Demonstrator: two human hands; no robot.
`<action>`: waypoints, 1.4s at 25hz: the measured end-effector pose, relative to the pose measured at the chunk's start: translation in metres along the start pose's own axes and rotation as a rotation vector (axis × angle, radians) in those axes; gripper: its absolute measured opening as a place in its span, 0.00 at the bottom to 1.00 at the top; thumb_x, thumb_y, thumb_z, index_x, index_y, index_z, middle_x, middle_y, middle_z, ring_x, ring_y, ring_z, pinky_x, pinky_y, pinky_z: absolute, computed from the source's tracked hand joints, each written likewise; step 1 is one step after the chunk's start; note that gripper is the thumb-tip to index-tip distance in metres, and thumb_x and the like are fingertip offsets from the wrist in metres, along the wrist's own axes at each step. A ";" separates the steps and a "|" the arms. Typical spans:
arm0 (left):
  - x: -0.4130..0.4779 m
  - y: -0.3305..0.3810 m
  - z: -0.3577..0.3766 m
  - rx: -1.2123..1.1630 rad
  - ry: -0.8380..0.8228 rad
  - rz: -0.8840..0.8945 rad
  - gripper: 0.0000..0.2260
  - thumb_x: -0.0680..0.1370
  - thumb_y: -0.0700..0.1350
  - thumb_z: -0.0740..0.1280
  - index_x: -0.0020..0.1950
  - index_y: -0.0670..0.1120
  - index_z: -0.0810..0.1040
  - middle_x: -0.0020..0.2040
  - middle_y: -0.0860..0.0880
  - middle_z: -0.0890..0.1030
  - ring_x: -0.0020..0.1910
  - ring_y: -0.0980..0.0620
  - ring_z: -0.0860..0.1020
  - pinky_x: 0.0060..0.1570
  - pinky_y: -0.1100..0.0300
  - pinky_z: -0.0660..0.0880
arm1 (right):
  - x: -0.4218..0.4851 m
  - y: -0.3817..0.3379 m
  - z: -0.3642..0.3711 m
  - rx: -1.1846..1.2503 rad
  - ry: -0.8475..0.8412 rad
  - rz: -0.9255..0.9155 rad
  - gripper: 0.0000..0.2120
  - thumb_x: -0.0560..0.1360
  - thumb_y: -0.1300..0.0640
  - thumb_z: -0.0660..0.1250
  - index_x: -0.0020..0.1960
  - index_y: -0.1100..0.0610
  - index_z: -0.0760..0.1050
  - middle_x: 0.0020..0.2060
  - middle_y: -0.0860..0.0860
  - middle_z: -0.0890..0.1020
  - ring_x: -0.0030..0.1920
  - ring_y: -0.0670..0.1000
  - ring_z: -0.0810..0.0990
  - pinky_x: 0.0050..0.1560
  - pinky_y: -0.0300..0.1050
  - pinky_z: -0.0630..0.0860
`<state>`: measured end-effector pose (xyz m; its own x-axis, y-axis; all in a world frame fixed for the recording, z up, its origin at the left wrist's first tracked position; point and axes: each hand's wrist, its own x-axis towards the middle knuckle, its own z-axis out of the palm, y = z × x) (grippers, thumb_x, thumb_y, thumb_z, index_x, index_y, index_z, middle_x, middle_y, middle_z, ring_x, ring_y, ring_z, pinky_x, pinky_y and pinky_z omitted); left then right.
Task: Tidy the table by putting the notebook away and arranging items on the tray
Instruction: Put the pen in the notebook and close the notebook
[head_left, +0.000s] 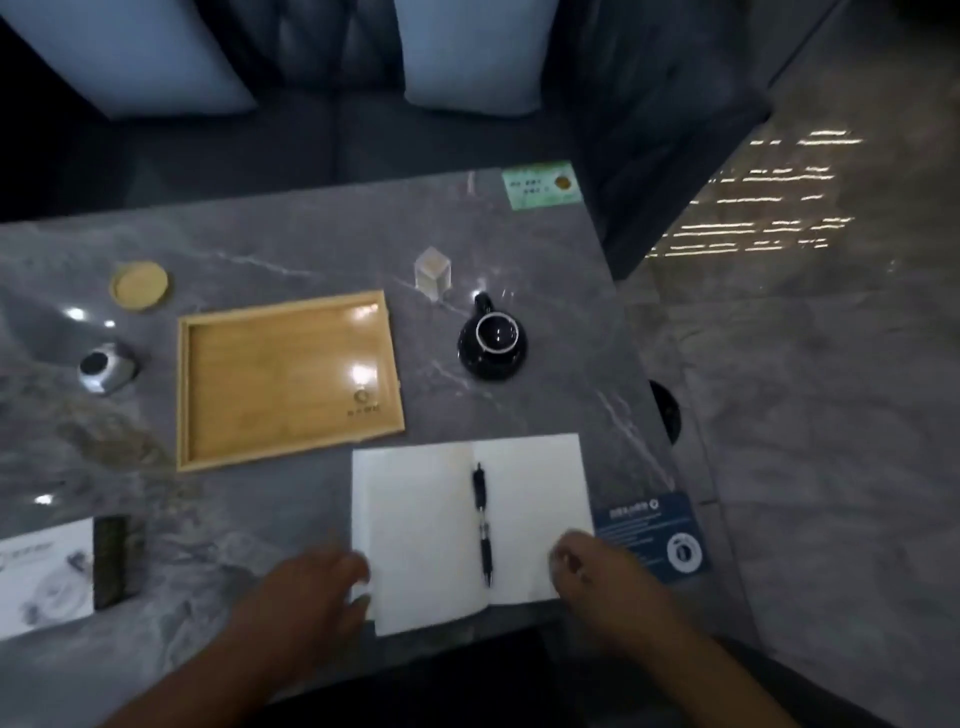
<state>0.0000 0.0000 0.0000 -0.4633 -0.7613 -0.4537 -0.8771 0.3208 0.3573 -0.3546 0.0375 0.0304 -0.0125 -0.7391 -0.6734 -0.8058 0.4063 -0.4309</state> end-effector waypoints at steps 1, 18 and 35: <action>0.013 0.011 0.003 0.054 0.086 0.138 0.12 0.71 0.59 0.64 0.48 0.54 0.79 0.46 0.54 0.83 0.40 0.51 0.84 0.36 0.62 0.77 | 0.013 -0.011 0.004 -0.008 0.019 -0.056 0.08 0.79 0.46 0.62 0.47 0.51 0.74 0.43 0.50 0.82 0.43 0.51 0.80 0.45 0.49 0.76; 0.027 0.072 0.033 0.125 0.161 0.278 0.18 0.74 0.52 0.70 0.63 0.49 0.78 0.70 0.43 0.78 0.67 0.42 0.77 0.67 0.45 0.73 | 0.072 -0.053 0.083 -0.193 0.149 -0.172 0.18 0.74 0.36 0.66 0.45 0.48 0.65 0.39 0.47 0.73 0.38 0.50 0.74 0.33 0.44 0.66; 0.073 0.056 0.052 0.292 -0.104 0.069 0.46 0.71 0.77 0.54 0.82 0.54 0.51 0.85 0.47 0.48 0.82 0.39 0.51 0.76 0.34 0.49 | 0.102 -0.058 0.054 -0.305 0.133 -0.203 0.15 0.79 0.42 0.60 0.54 0.54 0.73 0.40 0.49 0.73 0.38 0.51 0.73 0.35 0.47 0.66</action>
<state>-0.0893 -0.0085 -0.0557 -0.5201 -0.6752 -0.5231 -0.8356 0.5291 0.1478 -0.2775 -0.0322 -0.0458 0.1045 -0.8596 -0.5001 -0.9385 0.0812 -0.3356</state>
